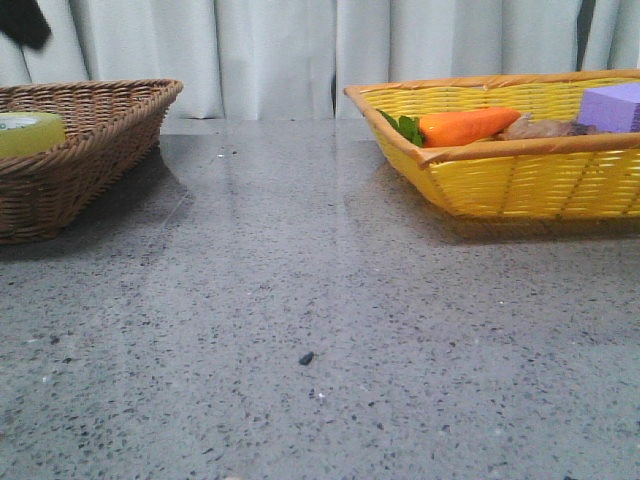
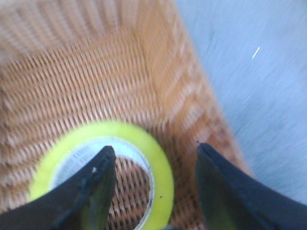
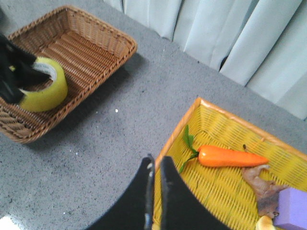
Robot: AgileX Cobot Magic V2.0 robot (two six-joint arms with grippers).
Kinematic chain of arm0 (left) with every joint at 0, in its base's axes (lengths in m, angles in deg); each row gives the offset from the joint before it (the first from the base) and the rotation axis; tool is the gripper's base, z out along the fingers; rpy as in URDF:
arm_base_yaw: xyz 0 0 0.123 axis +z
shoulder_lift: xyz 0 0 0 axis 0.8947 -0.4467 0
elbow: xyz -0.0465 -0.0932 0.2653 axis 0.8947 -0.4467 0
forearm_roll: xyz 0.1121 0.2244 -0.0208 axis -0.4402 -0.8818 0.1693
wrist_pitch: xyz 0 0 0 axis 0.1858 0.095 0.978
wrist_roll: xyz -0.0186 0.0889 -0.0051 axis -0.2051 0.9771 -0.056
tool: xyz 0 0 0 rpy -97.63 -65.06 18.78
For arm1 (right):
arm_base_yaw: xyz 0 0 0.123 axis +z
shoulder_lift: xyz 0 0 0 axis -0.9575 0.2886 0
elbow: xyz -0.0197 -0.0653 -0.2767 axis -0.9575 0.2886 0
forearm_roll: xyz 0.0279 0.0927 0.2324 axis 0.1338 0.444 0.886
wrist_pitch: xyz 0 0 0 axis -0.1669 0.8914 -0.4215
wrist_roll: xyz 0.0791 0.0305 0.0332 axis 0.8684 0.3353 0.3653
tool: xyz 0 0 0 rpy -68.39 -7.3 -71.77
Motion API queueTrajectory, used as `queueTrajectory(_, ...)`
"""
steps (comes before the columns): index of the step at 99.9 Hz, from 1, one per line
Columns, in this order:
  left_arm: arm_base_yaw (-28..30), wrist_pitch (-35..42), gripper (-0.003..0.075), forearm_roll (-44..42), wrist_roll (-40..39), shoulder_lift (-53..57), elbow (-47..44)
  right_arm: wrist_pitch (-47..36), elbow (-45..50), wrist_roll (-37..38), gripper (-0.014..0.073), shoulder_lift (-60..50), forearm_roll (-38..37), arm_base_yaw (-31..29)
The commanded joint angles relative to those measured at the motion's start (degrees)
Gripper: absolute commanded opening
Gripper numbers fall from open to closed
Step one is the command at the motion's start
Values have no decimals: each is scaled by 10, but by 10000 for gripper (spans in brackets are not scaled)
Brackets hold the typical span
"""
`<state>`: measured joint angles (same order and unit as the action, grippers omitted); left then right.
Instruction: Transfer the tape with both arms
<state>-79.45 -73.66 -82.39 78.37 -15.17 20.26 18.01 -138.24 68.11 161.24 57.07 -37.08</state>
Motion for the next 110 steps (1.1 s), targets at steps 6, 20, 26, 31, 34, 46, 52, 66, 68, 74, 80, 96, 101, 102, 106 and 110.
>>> queueTrajectory(6, -1, 43, 289, 14, -1, 102, 18, -97, 61, 5, -74, -59, -11, -3)
queueTrajectory(20, -1, 42, 166, 34, -1, 194, -9, -160, 169, 6, -74, -140, -11, -3)
queueTrajectory(26, -1, 42, 101, 44, -1, 237, -30, -191, 223, 7, -74, -180, -12, -3)
queueTrajectory(31, -1, 44, 48, 49, -1, 270, -49, -217, 267, 9, -74, -221, -12, -3)
queueTrajectory(34, -1, 44, 17, 52, -1, 289, -60, -231, 293, 9, -74, -244, -12, -3)
queueTrajectory(46, -1, 44, -21, 59, -1, 363, -108, -290, 407, 9, -74, -343, -16, -3)
queueTrajectory(52, -1, 44, -21, 59, -1, 399, -134, -312, 457, 9, -74, -389, -26, -3)
queueTrajectory(66, -1, 51, -21, 59, -1, 474, -199, -384, 575, 9, -74, -499, -39, -3)
queueTrajectory(68, -1, 55, -21, 59, -1, 486, -209, -395, 592, 9, -74, -514, -39, -3)
queueTrajectory(74, -1, 65, -21, 59, -1, 515, -237, -427, 639, 9, -74, -558, -39, -3)
queueTrajectory(80, -1, 76, -21, 59, -1, 548, -269, -455, 676, 9, -74, -592, -39, -3)
queueTrajectory(96, -1, 96, -21, 59, -1, 625, -335, -505, 757, 9, -74, -662, -44, -3)
queueTrajectory(101, -1, 100, -21, 59, -1, 645, -353, -519, 776, 9, -74, -676, -53, -3)
queueTrajectory(102, -1, 100, -21, 59, -1, 647, -355, -524, 780, 9, -74, -680, -55, -3)
queueTrajectory(106, -1, 100, -21, 59, -1, 662, -367, -536, 792, 9, -74, -690, -60, -3)
queueTrajectory(110, -1, 99, -21, 59, -1, 674, -379, -546, 803, 9, -74, -695, -61, -3)
